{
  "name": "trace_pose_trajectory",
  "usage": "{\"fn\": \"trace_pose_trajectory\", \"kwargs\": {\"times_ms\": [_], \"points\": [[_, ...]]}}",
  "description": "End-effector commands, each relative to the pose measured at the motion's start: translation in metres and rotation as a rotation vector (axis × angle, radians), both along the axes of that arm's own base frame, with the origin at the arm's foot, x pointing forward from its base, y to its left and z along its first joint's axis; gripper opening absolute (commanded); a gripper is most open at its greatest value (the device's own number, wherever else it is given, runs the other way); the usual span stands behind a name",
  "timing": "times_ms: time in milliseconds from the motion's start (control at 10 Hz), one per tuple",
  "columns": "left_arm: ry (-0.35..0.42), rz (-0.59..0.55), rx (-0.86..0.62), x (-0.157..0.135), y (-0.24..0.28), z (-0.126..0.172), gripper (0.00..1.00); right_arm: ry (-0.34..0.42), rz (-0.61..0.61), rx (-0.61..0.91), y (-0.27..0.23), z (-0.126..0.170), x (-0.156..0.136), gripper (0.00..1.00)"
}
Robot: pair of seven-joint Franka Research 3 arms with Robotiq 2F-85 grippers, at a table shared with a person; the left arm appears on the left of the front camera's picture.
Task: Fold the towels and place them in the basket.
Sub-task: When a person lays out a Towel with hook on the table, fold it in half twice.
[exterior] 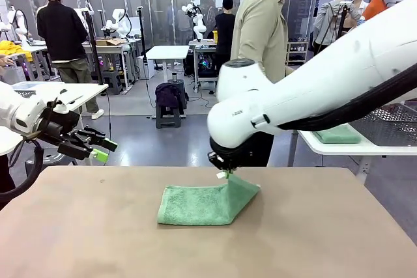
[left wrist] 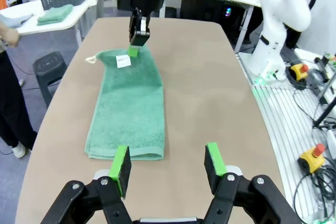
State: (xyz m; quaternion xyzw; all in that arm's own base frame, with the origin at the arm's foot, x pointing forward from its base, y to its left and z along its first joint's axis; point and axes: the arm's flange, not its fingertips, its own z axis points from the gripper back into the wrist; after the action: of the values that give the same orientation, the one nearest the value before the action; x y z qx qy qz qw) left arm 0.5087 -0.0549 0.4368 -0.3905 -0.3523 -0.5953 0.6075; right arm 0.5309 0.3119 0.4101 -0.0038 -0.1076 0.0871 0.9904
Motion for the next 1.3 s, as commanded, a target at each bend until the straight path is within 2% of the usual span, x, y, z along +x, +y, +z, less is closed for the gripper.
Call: {"fn": "trace_pose_trajectory", "kwargs": {"times_ms": [0,300,700,900,1200], "points": [[-0.005,0.0,-0.003,-0.002,0.001,0.002,0.72,0.017,-0.022,-0.062,0.025,-0.005,0.022,0.0],[-0.005,0.0,-0.003,-0.002,0.001,0.002,0.72,0.032,-0.038,-0.053,0.024,-0.008,0.018,0.0],[-0.005,0.0,-0.003,-0.002,0.001,0.002,0.72,0.052,-0.147,0.002,-0.029,-0.016,-0.006,0.0],[-0.005,0.0,-0.003,-0.002,0.001,0.002,0.72,0.05,-0.209,0.046,-0.066,-0.031,-0.019,0.0],[-0.005,0.0,-0.003,-0.002,0.001,0.002,0.72,0.027,-0.244,0.075,-0.101,-0.061,-0.021,0.0]]}}
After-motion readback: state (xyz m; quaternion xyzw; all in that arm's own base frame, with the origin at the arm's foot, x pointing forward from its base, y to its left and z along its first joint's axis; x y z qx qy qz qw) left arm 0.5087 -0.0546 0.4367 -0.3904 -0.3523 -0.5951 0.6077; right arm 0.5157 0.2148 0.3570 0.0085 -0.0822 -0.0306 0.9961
